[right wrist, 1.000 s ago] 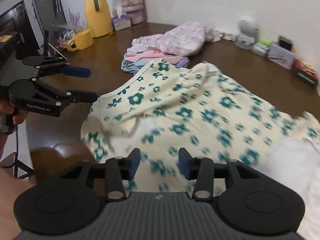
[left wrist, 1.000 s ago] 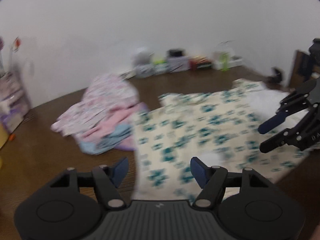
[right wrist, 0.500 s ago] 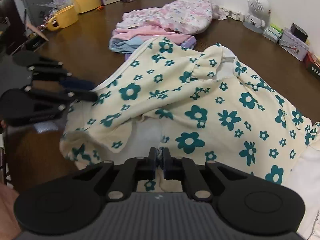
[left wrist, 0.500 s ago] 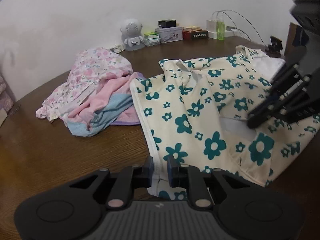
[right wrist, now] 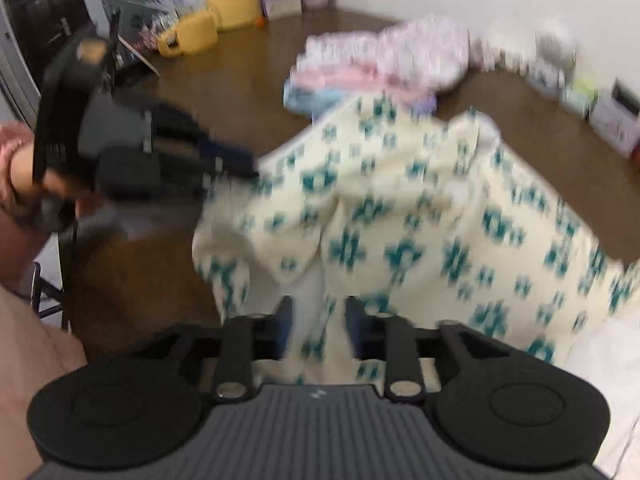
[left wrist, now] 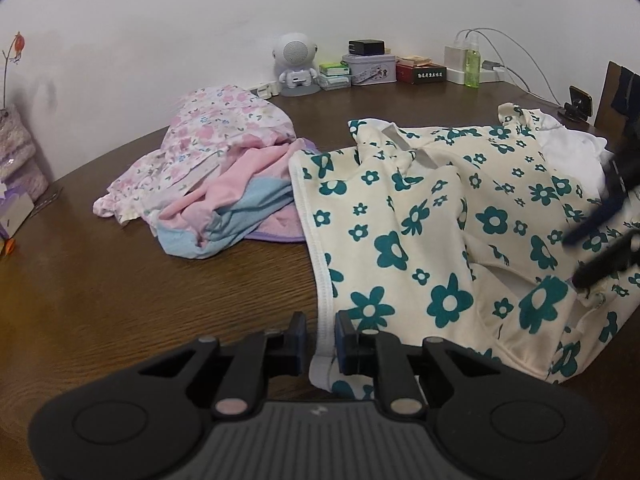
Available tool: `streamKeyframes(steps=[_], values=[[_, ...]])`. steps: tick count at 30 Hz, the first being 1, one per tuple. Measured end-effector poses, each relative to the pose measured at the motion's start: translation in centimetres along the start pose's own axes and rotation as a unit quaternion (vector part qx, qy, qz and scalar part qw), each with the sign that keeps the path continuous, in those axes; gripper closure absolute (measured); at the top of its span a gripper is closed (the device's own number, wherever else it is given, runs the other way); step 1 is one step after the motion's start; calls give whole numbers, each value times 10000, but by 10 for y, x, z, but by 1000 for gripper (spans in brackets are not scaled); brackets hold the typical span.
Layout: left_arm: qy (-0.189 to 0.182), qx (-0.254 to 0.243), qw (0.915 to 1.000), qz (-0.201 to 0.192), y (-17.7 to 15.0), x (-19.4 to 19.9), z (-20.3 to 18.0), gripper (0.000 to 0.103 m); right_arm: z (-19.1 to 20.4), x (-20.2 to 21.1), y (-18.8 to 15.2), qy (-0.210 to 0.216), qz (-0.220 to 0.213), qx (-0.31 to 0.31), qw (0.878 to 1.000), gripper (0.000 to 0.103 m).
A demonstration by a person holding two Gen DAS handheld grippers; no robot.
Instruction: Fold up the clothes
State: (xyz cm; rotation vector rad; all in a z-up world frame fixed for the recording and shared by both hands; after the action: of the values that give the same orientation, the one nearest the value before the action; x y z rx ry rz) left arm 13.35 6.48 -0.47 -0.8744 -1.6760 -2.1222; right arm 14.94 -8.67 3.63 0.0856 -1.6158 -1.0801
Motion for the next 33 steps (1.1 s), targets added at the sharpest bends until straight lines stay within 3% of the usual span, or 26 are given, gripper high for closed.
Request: streamKeyframes(steps=[4, 8, 9, 10, 13, 17, 23, 26, 29, 30, 33], values=[[-4, -83, 9998, -153, 6, 10, -3, 88, 3, -23, 17, -42, 194, 597, 9980, 70], [-106, -161, 9998, 3, 5, 9, -5, 86, 5, -52, 21, -33, 617, 1045, 9926, 71], [-123, -204, 9997, 64, 3, 7, -5, 86, 6, -58, 22, -39, 713, 1154, 9907, 75], [-145, -244, 9995, 116, 2, 6, -4, 87, 5, -63, 21, -25, 814, 1222, 9892, 87], [-227, -365, 9989, 203, -1, 4, -3, 88, 3, -65, 18, 85, 899, 1225, 9884, 100], [-264, -467, 9983, 232, -1, 2, -4, 89, 7, -52, 12, 359, 853, 1326, 9868, 101], [-253, -909, 9949, 369, 3, 3, -8, 89, 18, -49, 5, 430, 1089, 1724, 9780, 100], [-214, -1169, 9924, 321, 7, 14, -11, 89, 19, -49, 4, 431, 1064, 1737, 9781, 98], [-188, -1403, 9896, 258, 11, 26, -15, 89, 12, -41, 7, 582, 841, 1424, 9845, 82], [-178, -1464, 9887, 270, 10, 28, -16, 88, 9, -36, 7, 568, 757, 1365, 9861, 71], [-171, -1647, 9854, 395, 7, 31, -19, 86, -2, -23, 8, 460, 537, 1185, 9904, 67]])
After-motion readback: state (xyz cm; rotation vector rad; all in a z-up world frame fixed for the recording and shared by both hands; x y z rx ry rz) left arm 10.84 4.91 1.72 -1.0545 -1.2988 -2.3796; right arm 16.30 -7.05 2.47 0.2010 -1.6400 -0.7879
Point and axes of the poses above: each gripper's, at about its wrist camera, not at the fingertips, and x roughly against the way its jaws point, z to its left, y to its top, the point moved 5 cm from there along -x, roughly the way its jaws point, and after that the axes turned 7 degrees about -z, right-handed, at the moved point
